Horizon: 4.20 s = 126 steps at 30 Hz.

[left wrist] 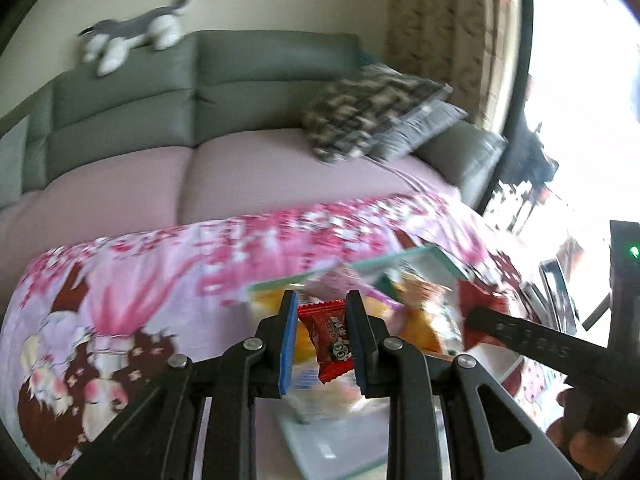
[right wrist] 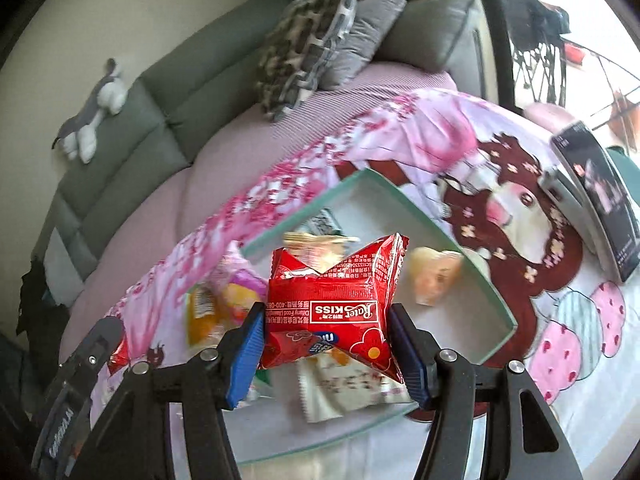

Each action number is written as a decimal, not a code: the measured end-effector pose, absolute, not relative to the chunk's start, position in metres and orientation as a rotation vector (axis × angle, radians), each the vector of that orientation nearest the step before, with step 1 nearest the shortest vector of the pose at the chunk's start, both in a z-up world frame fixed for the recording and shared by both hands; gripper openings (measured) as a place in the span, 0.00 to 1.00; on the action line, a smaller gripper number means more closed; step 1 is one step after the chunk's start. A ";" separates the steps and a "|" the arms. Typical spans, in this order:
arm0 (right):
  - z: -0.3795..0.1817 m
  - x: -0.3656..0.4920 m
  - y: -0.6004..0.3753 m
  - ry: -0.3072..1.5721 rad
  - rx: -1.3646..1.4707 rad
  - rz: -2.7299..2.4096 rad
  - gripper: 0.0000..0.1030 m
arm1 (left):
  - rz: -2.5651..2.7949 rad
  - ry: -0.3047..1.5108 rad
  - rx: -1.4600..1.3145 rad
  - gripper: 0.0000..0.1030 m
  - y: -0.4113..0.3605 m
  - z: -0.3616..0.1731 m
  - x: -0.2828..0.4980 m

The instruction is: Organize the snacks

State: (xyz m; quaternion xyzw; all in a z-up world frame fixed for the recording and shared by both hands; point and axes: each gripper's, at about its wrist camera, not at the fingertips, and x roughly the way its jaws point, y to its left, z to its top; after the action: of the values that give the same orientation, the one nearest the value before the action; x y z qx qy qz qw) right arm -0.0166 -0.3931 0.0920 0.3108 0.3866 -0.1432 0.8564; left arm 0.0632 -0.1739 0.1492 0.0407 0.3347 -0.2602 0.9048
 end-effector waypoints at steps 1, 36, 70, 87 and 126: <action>0.090 -0.018 -0.395 0.820 0.656 -0.306 0.63 | -0.558 0.696 0.094 0.24 -0.183 0.148 0.060; 0.071 -0.036 -0.371 0.933 0.480 -0.275 1.00 | -0.331 0.811 0.029 0.95 -0.155 0.107 0.032; 0.065 -0.046 -0.297 1.028 0.249 -0.160 1.00 | 0.017 0.949 0.132 0.98 -0.074 0.074 0.007; 0.066 -0.046 -0.296 1.031 0.243 -0.158 1.00 | 0.023 0.948 0.102 0.98 -0.070 0.077 0.007; 0.061 -0.044 -0.295 1.049 0.231 -0.150 1.00 | 0.029 0.951 0.087 0.98 -0.069 0.077 0.007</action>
State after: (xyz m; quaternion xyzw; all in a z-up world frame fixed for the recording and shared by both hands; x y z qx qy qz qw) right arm -0.0441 -0.2949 0.0612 0.1101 0.4993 -0.0716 0.8564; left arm 0.0074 -0.0691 0.0774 0.0418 0.4578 0.0140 0.8880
